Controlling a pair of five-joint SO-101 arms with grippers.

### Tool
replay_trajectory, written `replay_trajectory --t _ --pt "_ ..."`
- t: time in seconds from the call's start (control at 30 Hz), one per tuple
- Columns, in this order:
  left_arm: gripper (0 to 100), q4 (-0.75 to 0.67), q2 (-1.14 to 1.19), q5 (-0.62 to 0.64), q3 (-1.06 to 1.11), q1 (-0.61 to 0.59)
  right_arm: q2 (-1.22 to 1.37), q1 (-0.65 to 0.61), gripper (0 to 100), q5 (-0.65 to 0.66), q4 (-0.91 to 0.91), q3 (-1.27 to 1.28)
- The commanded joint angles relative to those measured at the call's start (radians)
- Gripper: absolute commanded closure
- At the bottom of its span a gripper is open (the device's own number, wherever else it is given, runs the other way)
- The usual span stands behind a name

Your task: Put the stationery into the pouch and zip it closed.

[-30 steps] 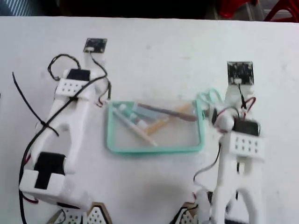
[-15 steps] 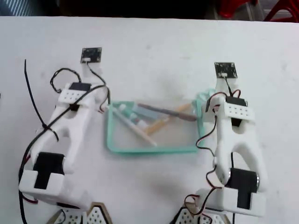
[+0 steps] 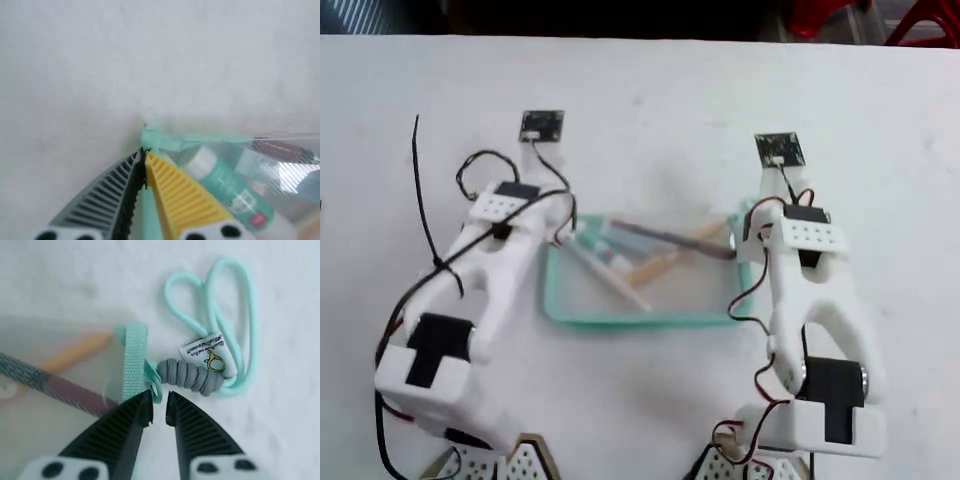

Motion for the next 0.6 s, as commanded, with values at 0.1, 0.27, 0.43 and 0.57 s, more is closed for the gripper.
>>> replay_trajectory --t 0.1,0.27,0.43,0.57 --pt "98 0.074 0.028 0.023 -0.152 -0.062 -0.002 -0.051 98.1 0.003 -0.047 -0.023" --pt "98 0.160 0.030 0.025 -0.170 -0.114 -0.002 -0.035 98.1 0.003 -0.047 -0.023" --pt "98 0.161 0.039 0.021 -0.169 -0.107 -0.002 -0.036 98.1 0.003 -0.047 -0.023" --pt "98 0.138 0.039 0.018 -0.169 -0.073 -0.002 -0.031 98.1 -0.032 -0.047 -0.023"
